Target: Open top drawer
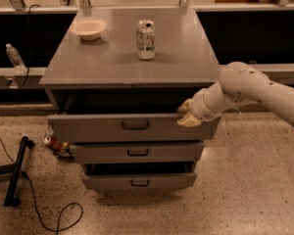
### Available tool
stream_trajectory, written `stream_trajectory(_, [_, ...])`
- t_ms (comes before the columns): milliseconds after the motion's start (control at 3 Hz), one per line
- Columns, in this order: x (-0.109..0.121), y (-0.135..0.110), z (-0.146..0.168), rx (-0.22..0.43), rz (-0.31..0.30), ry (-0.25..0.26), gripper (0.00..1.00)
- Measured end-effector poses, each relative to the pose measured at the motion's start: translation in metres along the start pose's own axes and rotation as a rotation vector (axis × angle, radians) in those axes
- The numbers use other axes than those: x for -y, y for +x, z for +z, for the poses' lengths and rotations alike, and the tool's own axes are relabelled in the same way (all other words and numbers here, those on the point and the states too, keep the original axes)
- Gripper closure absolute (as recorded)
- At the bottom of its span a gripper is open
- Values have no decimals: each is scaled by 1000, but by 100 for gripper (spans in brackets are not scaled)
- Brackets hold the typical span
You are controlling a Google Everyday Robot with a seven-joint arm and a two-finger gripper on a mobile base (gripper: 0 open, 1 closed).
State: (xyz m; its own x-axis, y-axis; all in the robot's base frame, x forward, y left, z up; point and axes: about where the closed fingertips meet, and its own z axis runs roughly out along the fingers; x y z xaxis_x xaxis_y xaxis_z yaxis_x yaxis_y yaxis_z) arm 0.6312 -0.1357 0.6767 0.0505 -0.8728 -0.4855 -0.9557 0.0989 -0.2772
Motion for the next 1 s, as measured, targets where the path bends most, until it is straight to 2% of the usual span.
stream_trajectory(667, [0, 0, 0, 0, 0, 0, 40])
stream_trajectory(1000, [-31, 1, -6, -6, 100, -98, 17])
